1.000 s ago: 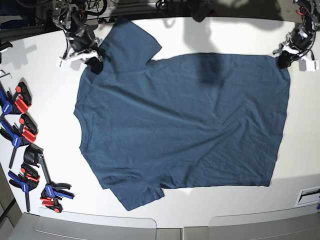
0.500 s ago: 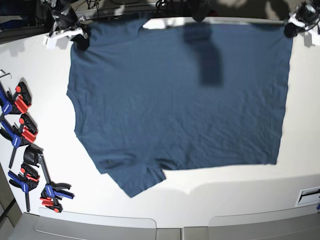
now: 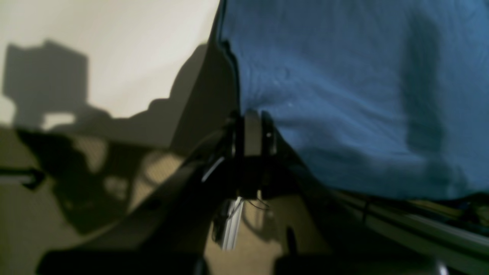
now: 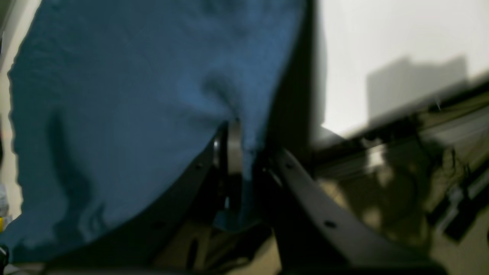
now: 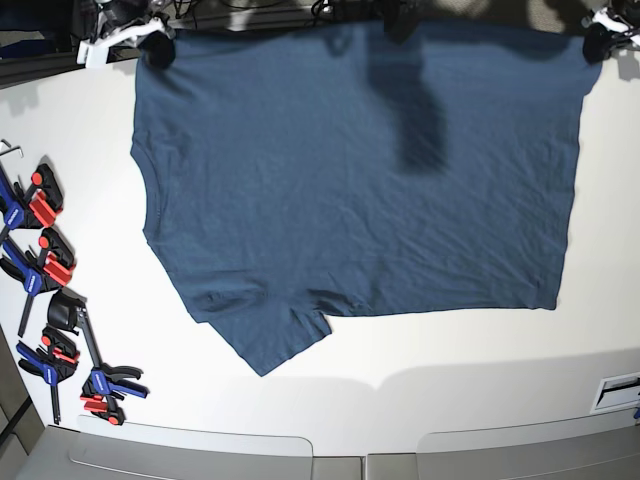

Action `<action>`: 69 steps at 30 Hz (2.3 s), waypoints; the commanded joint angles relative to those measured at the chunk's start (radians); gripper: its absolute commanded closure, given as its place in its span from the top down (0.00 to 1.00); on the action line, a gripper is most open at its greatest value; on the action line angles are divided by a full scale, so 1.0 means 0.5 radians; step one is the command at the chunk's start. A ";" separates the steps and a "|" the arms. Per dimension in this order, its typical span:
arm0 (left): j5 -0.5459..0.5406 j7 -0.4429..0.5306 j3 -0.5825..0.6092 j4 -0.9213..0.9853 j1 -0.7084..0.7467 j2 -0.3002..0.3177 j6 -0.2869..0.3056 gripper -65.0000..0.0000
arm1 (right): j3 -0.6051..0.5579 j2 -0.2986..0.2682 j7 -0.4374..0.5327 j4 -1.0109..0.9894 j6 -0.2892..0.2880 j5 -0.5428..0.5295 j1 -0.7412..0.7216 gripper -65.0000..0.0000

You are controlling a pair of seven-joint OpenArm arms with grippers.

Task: Fold the T-shirt properly
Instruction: 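Lift both grippers and pull the shirt edge taut, then lower it, then open both grippers and release the shirt edge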

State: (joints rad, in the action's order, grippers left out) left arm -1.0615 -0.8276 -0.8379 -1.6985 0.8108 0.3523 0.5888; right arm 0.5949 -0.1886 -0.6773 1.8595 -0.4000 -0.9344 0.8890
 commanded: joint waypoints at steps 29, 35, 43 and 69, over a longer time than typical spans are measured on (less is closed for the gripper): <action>0.514 0.362 0.251 0.462 -0.671 0.222 0.005 0.00 | -0.444 -0.021 0.415 -0.508 0.075 0.968 -1.108 0.00; 0.516 0.371 0.251 0.462 -0.690 0.254 0.005 0.00 | -0.445 -0.021 0.434 -0.508 0.111 0.996 -1.130 0.00; 0.516 0.387 0.251 0.462 -0.691 0.257 0.005 0.35 | -0.444 -0.021 0.450 -0.507 0.103 0.995 -1.130 0.36; 0.516 0.445 -0.153 0.191 -0.690 0.582 -0.040 0.36 | -0.073 0.136 -0.187 -0.044 0.095 0.376 -0.344 0.55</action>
State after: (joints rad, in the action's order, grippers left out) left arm -0.7879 -0.6285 -0.9028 -1.5887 0.4679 0.6151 0.5694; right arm 0.5529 -0.1131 -0.7868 1.8233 -0.3412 -0.7315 0.7116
